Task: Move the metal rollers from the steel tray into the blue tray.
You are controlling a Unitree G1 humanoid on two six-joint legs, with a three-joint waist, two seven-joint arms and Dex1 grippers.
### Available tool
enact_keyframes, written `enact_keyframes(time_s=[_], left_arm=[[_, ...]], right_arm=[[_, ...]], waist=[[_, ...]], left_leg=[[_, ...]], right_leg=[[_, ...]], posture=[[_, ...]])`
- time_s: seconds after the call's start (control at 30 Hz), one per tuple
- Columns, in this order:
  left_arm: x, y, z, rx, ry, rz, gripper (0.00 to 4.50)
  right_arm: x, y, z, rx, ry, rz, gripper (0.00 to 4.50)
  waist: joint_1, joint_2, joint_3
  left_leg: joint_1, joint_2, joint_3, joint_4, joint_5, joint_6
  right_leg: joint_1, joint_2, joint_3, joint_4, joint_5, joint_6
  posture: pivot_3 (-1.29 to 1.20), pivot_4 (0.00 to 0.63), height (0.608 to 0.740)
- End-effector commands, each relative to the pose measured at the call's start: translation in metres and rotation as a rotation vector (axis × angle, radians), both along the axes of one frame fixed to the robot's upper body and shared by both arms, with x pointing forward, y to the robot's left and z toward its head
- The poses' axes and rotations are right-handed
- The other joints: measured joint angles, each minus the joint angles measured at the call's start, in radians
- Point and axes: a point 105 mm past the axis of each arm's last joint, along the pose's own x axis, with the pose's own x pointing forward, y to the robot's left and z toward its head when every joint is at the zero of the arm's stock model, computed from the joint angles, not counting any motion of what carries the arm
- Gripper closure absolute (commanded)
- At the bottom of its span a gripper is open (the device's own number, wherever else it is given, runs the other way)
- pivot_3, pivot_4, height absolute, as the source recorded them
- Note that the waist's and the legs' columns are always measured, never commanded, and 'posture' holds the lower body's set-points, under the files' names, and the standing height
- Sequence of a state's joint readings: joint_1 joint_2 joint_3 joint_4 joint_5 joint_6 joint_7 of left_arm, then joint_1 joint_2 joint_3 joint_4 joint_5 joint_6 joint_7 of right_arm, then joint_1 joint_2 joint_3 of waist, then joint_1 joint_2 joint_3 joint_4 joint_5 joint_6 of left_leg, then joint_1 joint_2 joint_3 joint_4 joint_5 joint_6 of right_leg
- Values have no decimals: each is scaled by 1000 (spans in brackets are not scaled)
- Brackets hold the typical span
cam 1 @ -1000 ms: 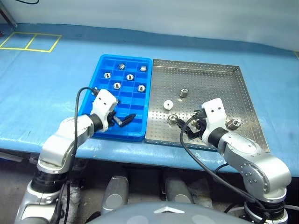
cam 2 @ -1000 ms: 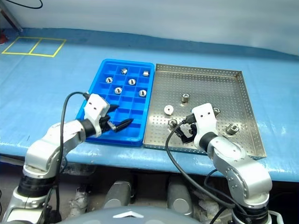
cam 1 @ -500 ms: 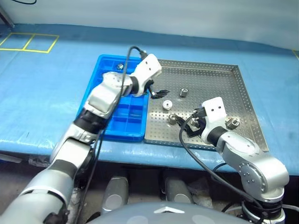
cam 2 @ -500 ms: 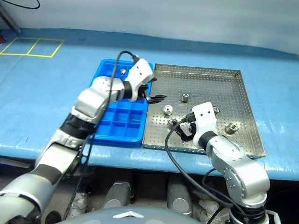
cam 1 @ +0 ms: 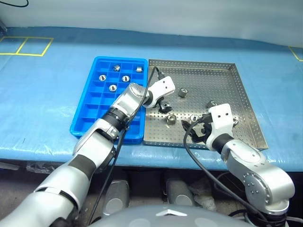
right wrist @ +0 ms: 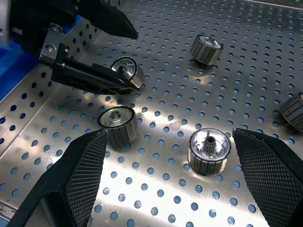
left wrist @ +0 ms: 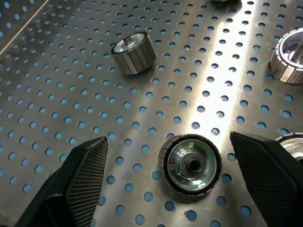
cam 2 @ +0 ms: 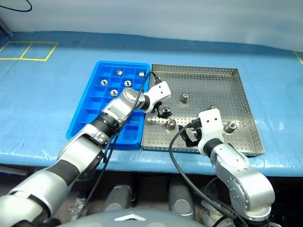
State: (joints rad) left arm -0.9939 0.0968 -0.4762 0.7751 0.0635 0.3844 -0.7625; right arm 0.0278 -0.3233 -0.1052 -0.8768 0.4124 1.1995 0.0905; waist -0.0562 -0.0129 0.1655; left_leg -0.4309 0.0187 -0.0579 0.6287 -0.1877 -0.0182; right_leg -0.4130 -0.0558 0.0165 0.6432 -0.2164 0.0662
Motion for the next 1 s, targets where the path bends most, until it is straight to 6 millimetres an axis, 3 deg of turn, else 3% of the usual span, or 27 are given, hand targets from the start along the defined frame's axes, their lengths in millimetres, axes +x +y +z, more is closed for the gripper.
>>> enact_keyframes(time_s=[0.03,0.1,0.2,0.37,0.43,0.53,0.67,0.83,1.0], left_arm=[[4,-5,3,7,-44,-9,0],[3,-5,-3,19,-32,-9,0],[3,-3,-7,37,-30,-6,587],[6,0,-1,-5,-30,18,2193],[10,4,10,-56,-55,49,2793],[16,12,31,-149,-103,106,2786],[16,38,60,-266,-179,216,2786],[7,97,81,-342,-271,446,2786],[-8,151,78,-329,-330,680,2786]], right_arm=[[-1,0,15,-1,-75,-2,43],[0,0,15,-2,-77,1,43],[0,0,15,-2,-80,3,0],[1,0,15,-1,-83,-1,0],[1,0,15,-1,-84,0,0],[2,4,16,2,-86,13,0],[5,20,19,6,-111,92,0],[12,47,20,8,-137,230,0],[19,72,20,21,-157,350,0]], waist=[[-1,0,0],[-4,0,0],[-7,0,0],[-11,0,0],[-12,0,0],[-14,0,0],[-12,0,0],[-8,0,0],[18,0,0]], left_leg=[[0,0,0,0,0,0],[0,0,0,0,0,0],[1,0,0,0,0,0],[1,0,0,0,0,0],[1,0,0,0,0,0],[1,0,0,0,0,0],[1,1,0,-1,0,0],[2,1,0,0,0,0],[3,1,-1,0,1,0]], right_leg=[[0,0,0,0,0,0],[0,0,0,0,1,1],[0,0,0,0,1,2],[0,0,1,1,1,2],[0,0,1,1,1,2],[0,0,1,1,3,5],[0,1,1,1,3,5],[0,1,2,1,4,6],[1,1,1,2,4,6]], posture=[[-114,150,740],[-114,150,740],[-111,150,740],[-112,150,740],[-112,150,740],[-98,150,740],[-64,150,740],[2,150,740],[79,150,740]])
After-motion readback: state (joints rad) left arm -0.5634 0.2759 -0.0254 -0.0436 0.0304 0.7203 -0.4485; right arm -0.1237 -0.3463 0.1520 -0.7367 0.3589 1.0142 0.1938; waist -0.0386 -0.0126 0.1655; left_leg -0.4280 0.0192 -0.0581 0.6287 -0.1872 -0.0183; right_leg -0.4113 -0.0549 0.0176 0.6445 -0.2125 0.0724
